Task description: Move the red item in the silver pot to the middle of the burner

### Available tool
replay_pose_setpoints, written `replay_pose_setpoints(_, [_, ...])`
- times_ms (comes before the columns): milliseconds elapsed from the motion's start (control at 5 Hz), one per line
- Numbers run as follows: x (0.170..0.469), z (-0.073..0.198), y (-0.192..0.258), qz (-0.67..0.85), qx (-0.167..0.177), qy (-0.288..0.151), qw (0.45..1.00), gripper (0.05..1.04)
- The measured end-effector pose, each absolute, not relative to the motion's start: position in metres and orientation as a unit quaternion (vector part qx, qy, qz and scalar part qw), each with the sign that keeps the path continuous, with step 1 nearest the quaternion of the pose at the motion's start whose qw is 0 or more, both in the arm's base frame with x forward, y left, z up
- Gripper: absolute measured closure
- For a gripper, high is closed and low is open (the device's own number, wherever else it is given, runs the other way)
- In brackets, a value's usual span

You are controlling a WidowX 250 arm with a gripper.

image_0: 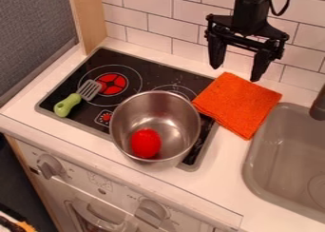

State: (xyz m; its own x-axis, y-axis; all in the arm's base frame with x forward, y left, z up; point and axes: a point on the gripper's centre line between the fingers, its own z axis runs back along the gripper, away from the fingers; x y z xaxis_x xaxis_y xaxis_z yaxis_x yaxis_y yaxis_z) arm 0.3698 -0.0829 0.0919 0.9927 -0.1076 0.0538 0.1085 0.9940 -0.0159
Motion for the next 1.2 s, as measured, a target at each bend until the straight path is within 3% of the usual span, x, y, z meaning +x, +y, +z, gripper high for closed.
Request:
replay_pose_setpoints(200, [0.367,0.080,-0.082,-0.052,-0.007,-0.009,0.999,0.085])
replay_pose_setpoints(400, [0.347,0.086,-0.080,-0.049,-0.017,-0.009,0.999,0.085])
replay_pose_setpoints(600, [0.323,0.115,-0.064,-0.039,-0.024,-0.053,0.998,0.085])
replay_pose_setpoints(800, [0.291,0.114,-0.055,-0.054,-0.016,-0.055,0.997,0.085])
replay_pose_setpoints(1200, [0.278,0.062,-0.034,-0.056,0.042,0.007,0.998,0.085])
